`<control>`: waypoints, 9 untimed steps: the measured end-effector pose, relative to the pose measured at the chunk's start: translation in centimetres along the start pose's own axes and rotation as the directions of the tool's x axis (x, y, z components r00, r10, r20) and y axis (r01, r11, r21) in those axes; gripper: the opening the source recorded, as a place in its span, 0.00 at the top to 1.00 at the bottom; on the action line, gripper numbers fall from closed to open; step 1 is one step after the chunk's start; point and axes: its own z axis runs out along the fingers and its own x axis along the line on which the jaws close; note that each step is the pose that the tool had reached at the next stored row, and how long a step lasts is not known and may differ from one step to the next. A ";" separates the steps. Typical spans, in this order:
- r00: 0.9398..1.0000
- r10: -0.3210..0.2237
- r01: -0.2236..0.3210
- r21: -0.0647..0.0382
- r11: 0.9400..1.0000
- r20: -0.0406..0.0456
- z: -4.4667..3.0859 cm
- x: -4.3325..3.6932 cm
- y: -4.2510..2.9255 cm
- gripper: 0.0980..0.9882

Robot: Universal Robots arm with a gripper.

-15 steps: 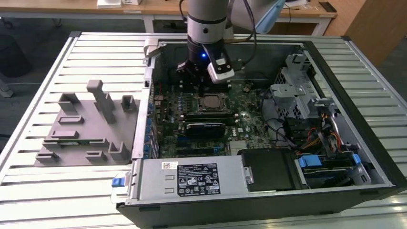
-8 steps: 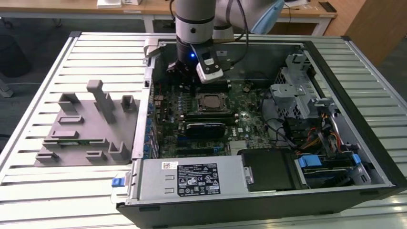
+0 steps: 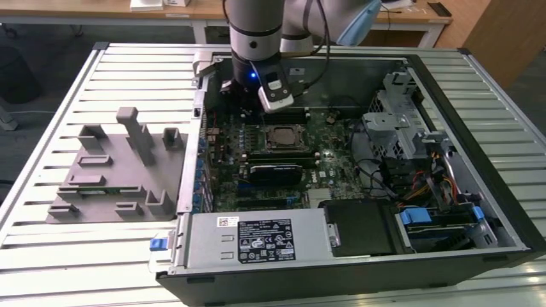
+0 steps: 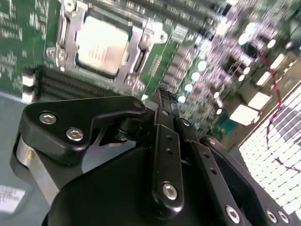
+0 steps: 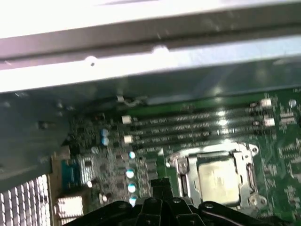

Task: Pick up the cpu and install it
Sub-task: 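Install the first cpu locking lever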

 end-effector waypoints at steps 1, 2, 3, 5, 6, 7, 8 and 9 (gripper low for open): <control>1.000 0.000 0.000 -0.017 1.000 -0.001 0.00 0.12 -0.02 0.99; 1.000 0.000 0.000 -0.035 0.999 -0.002 0.00 0.23 -0.03 0.99; 1.000 0.000 0.000 -0.053 0.999 -0.003 0.00 0.33 -0.04 0.99; 1.000 -0.001 0.000 -0.088 0.996 -0.005 0.00 0.49 -0.07 0.99; 1.000 -0.001 0.000 -0.104 0.995 -0.006 0.00 0.54 -0.07 0.99; 1.000 -0.001 0.000 -0.111 0.994 -0.007 0.00 0.55 -0.07 0.99; 1.000 -0.001 0.000 -0.111 0.994 -0.007 0.00 0.55 -0.07 0.99; 1.000 -0.001 0.000 -0.111 0.994 -0.007 0.00 0.55 -0.07 0.99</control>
